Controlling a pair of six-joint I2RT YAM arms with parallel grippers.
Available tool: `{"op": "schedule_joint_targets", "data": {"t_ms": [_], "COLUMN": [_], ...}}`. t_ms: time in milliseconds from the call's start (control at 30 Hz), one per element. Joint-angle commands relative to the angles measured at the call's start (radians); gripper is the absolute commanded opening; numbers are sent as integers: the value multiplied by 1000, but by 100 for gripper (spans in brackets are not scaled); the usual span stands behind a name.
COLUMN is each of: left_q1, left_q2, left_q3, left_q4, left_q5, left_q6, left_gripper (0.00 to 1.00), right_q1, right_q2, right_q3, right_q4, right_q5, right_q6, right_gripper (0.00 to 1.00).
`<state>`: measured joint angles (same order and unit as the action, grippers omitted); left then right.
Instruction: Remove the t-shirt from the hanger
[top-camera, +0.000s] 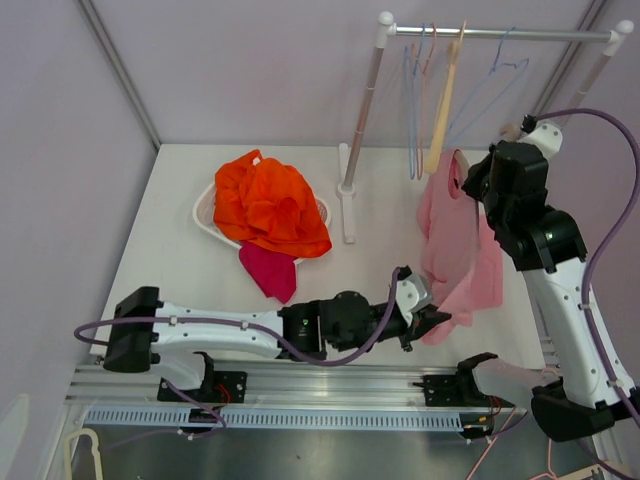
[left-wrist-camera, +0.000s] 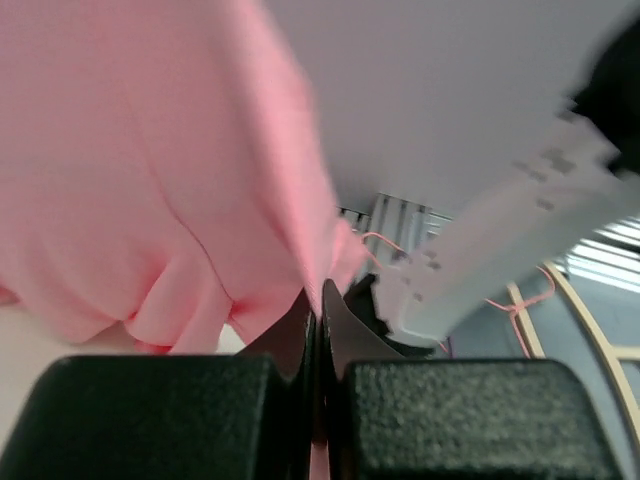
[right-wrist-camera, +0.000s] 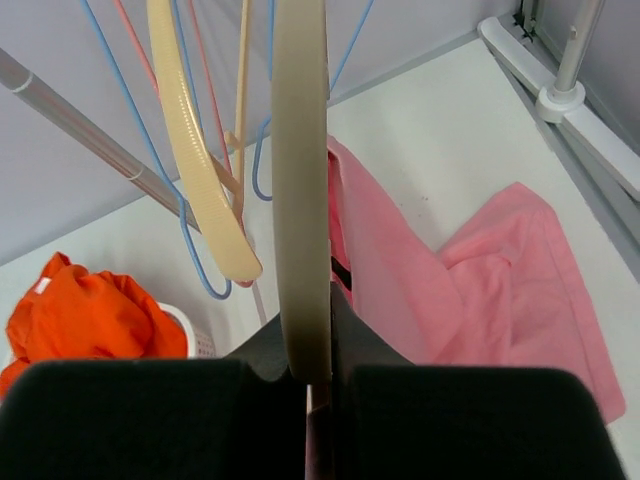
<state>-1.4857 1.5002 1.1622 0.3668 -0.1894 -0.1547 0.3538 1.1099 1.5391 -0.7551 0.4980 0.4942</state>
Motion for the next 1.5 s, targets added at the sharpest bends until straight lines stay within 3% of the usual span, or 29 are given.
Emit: {"op": "schedule_joint_targets", "data": {"t_ms": [0, 133, 233, 433, 533, 667, 833, 867, 933, 1000, 1100, 1233, 1367, 1467], "left_q1": [-105, -237, -309, -381, -377, -195, 126, 239, 356, 523, 666, 689, 755, 812], "left_q2": [-121, -195, -221, -219, -219, -196, -181, -178, -175, -198, -290, -405, -394, -299], "left_q3": [-45, -68, -93, -174, -252, -286, -248, -249, -300, -381, -434, -244, 188, 507], "left_q4": [66, 18, -22, -68, -29, -121, -447, -471, -474, -402, -412, -681, -882, -1075], "left_q5": [73, 87, 146, 225, 107, 45, 67, 96, 239, 368, 394, 242, 217, 194], "left_q6": [85, 164, 182, 126, 69, -159, -468, -530, -574, -637, -628, -493, -415, -339], "left_gripper": [0, 1, 1, 1, 1, 1, 1, 1, 0, 1, 1, 1, 1, 1], "right_q1": [1, -64, -119, -173, -187, -176, -78, -76, -76, -78, -78, -107, -159, -187], "right_q2": [114, 327, 418, 433, 359, 298, 236, 193, 153, 123, 111, 90, 41, -7], "right_q3": [134, 362, 409, 429, 397, 420, 405, 388, 363, 368, 375, 362, 309, 247], "right_q4": [-70, -245, -305, -354, -340, -406, -498, -492, -469, -464, -463, -446, -369, -290], "right_q5": [39, -64, -176, -246, -333, -418, -329, -322, -325, -306, -155, -23, 13, 27], "right_q6": [-20, -68, -91, -115, -112, -105, -117, -118, -124, -123, -121, -128, -123, -111], "right_gripper": [0, 0, 0, 0, 0, 0, 0, 0, 0, 0, 0, 0, 0, 0]}}
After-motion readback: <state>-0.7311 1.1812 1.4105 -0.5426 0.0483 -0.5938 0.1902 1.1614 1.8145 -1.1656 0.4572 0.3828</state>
